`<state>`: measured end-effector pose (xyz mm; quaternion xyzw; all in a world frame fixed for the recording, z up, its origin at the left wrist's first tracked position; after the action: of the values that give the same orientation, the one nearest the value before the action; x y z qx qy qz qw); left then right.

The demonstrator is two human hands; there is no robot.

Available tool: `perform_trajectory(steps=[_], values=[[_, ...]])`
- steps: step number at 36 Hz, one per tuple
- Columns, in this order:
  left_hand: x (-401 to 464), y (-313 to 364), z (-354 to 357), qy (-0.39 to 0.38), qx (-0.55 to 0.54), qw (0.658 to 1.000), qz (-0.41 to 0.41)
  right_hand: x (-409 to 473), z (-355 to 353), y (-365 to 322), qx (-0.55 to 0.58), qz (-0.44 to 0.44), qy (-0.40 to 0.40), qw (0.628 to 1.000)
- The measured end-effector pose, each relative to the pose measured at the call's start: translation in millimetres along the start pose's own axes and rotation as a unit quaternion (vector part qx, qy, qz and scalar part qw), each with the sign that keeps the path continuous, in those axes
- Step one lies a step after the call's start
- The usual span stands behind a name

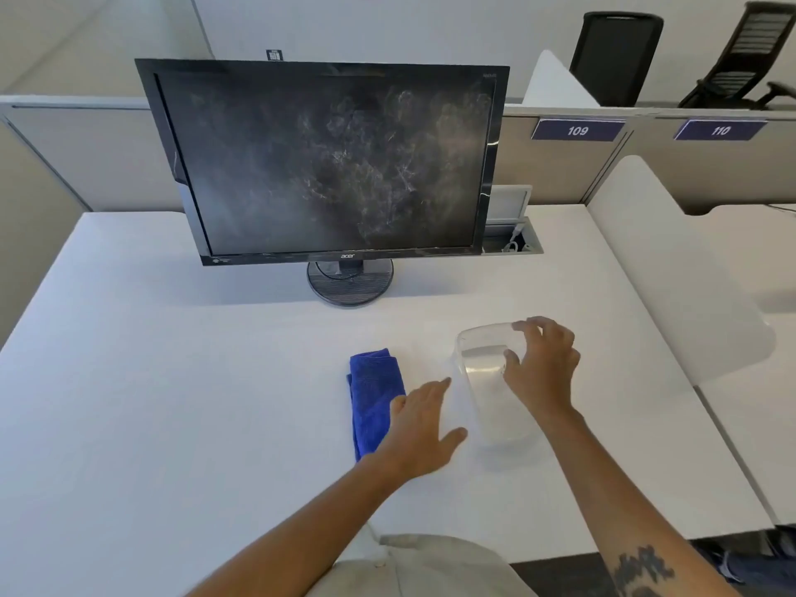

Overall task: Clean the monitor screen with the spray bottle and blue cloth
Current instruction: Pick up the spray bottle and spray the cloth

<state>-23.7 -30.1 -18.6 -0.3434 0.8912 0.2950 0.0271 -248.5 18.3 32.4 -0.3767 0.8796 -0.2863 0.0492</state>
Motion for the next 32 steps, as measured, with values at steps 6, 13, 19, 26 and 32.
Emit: perform_trajectory(steps=[6,13,19,26,32], values=[[-2.4,27.4,16.6,-0.033,0.025,0.997,0.069,6.7,6.1,23.4,-0.009,0.042,-0.061,0.997],[-3.7,34.5,25.7,-0.071,0.050,0.993,0.081,6.0,13.3,37.3,-0.023,0.032,-0.082,0.996],[-3.4,32.1,27.5,-0.072,0.054,0.993,0.079,3.0,14.6,43.0,0.023,0.014,-0.080,0.996],[-4.9,28.4,25.8,-0.064,0.035,0.995,0.069,-1.0,12.3,46.8,0.115,0.042,-0.085,0.989],[-8.8,27.8,10.2,-0.027,-0.016,0.998,0.051,-0.9,-5.7,32.7,0.173,0.007,-0.065,0.983]])
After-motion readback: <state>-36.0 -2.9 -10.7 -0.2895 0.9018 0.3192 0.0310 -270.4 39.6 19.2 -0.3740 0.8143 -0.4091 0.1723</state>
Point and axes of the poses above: each hand's wrist, its own x-axis towards the middle knuckle, its own z-axis out of the palm, y = z × x, the point moved 4 cm from there along x, towards the middle knuckle, and after that the axes turned 11 degrees about x, right-handed, at the moved point
